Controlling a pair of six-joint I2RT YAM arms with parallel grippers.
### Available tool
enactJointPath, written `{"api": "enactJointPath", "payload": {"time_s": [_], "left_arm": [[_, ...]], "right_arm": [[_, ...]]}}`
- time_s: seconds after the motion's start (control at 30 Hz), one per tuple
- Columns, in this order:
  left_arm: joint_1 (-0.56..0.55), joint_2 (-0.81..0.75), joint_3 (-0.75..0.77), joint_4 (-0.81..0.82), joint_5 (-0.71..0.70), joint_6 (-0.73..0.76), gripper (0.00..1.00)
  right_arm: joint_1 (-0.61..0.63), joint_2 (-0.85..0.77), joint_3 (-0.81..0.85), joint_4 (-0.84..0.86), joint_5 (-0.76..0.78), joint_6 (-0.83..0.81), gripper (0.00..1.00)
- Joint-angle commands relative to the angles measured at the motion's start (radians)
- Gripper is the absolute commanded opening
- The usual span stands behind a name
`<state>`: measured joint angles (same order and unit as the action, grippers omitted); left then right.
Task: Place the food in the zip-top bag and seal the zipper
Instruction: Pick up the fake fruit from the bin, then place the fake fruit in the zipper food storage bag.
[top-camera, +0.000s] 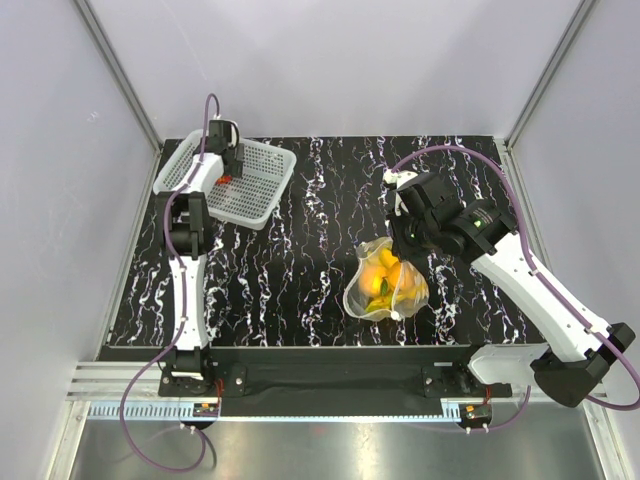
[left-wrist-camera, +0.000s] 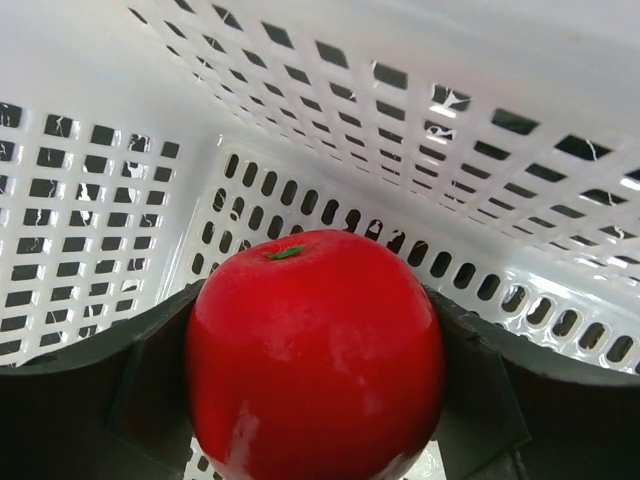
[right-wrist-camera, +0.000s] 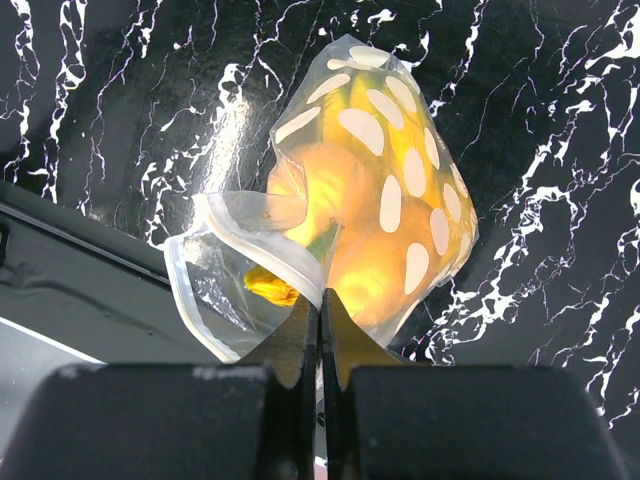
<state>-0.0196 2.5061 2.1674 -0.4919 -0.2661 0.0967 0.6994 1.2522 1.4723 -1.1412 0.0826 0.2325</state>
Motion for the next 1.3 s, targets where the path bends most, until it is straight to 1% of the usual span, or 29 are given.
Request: {"api": "enactJointPath", "payload": {"time_s": [0.0,0.13,0.23,0.3,0.4,0.43,0.47,0.5,0.53,0.6,0.63,0.67,0.7,0.73,0.77,0.83,0.87,0.9,0.93,0.97,1.0,1.03,1.07,1.1,1.13,1.17,1.2,1.23,1.27], "left_arm": [[0.007,-0.085,-0.029,0.039,0.010,0.014,0.55],[0.007,-0.162,-0.066,0.094,0.004,0.011,0.52],[0.007,-0.238,-0.101,0.140,0.014,-0.021,0.52],[0.007,-0.274,-0.098,0.150,0.034,-0.055,0.52],[0.007,-0.354,-0.104,0.139,0.080,-0.142,0.52],[0.007,-0.410,-0.135,0.139,0.106,-0.172,0.51],[0.004,-0.441,-0.152,0.133,0.132,-0.228,0.50],[-0.003,-0.473,-0.167,0.116,0.165,-0.251,0.48],[-0.016,-0.543,-0.223,0.110,0.168,-0.274,0.47],[-0.069,-0.636,-0.309,0.119,0.160,-0.294,0.47],[-0.086,-0.747,-0.380,0.177,0.178,-0.305,0.47],[-0.121,-0.809,-0.505,0.209,0.195,-0.334,0.47],[-0.141,-0.869,-0.574,0.240,0.226,-0.351,0.47],[-0.164,-0.980,-0.631,0.298,0.240,-0.373,0.47],[-0.224,-1.031,-0.721,0.315,0.243,-0.377,0.47],[-0.313,-1.152,-0.777,0.332,0.190,-0.367,0.47],[-0.410,-1.183,-0.797,0.331,0.165,-0.350,0.47],[-0.458,-1.210,-0.829,0.331,0.125,-0.347,0.47],[-0.506,-1.257,-0.854,0.352,0.119,-0.348,0.47],[-0.592,-1.298,-0.900,0.389,0.110,-0.356,0.47],[-0.632,-1.299,-0.929,0.412,0.107,-0.364,0.47],[-0.670,-1.335,-0.955,0.436,0.100,-0.374,0.47],[-0.745,-1.351,-0.983,0.464,0.093,-0.393,0.47],[-0.784,-1.368,-1.044,0.514,0.064,-0.399,0.47],[-0.822,-1.394,-1.069,0.535,0.041,-0.405,0.48],[-0.895,-1.406,-1.096,0.549,0.013,-0.416,0.49],[-0.931,-1.418,-1.118,0.581,-0.039,-0.425,0.49],[-0.963,-1.438,-1.177,0.611,-0.056,-0.442,0.49],[-1.018,-1.443,-1.205,0.646,-0.062,-0.449,0.49]], "right_arm": [[0.005,-0.017,0.031,0.024,-0.029,0.007,0.00],[0.005,-0.022,0.020,0.021,-0.014,0.008,0.00],[0.005,-0.017,0.022,0.018,-0.004,0.005,0.00],[0.005,-0.013,0.028,0.012,0.014,-0.001,0.00],[0.005,-0.005,0.033,0.011,0.039,-0.005,0.00],[0.005,0.003,0.036,0.006,0.043,-0.007,0.00],[0.005,0.006,0.037,0.006,0.046,-0.005,0.00],[0.005,0.012,0.043,0.005,0.046,-0.005,0.00],[0.005,0.015,0.048,0.006,0.049,-0.002,0.00],[0.005,0.018,0.063,0.003,0.057,-0.002,0.00],[0.005,0.022,0.069,-0.002,0.060,0.001,0.00],[0.005,0.026,0.074,-0.003,0.063,-0.001,0.00],[0.005,0.029,0.082,-0.006,0.065,0.001,0.00],[0.005,0.033,0.086,-0.005,0.071,-0.002,0.00],[0.005,0.035,0.089,-0.009,0.083,-0.004,0.00],[0.005,0.047,0.100,-0.017,0.092,-0.007,0.00],[0.005,0.052,0.105,-0.020,0.097,-0.009,0.00],[0.003,0.059,0.111,-0.022,0.098,-0.010,0.00],[0.005,0.064,0.114,-0.023,0.103,-0.010,0.00],[0.005,0.075,0.121,-0.026,0.103,-0.010,0.00],[0.005,0.078,0.126,-0.026,0.105,-0.009,0.00],[0.005,0.081,0.129,-0.026,0.106,-0.007,0.00],[0.005,0.082,0.134,-0.026,0.108,-0.005,0.00],[0.005,0.087,0.140,-0.026,0.108,-0.004,0.00],[0.005,0.087,0.143,-0.028,0.108,-0.001,0.00],[0.003,0.090,0.144,-0.028,0.109,-0.001,0.00],[0.005,0.096,0.151,-0.031,0.109,-0.002,0.00],[0.005,0.099,0.152,-0.032,0.108,-0.001,0.00],[0.005,0.101,0.154,-0.032,0.108,-0.002,0.00]]}}
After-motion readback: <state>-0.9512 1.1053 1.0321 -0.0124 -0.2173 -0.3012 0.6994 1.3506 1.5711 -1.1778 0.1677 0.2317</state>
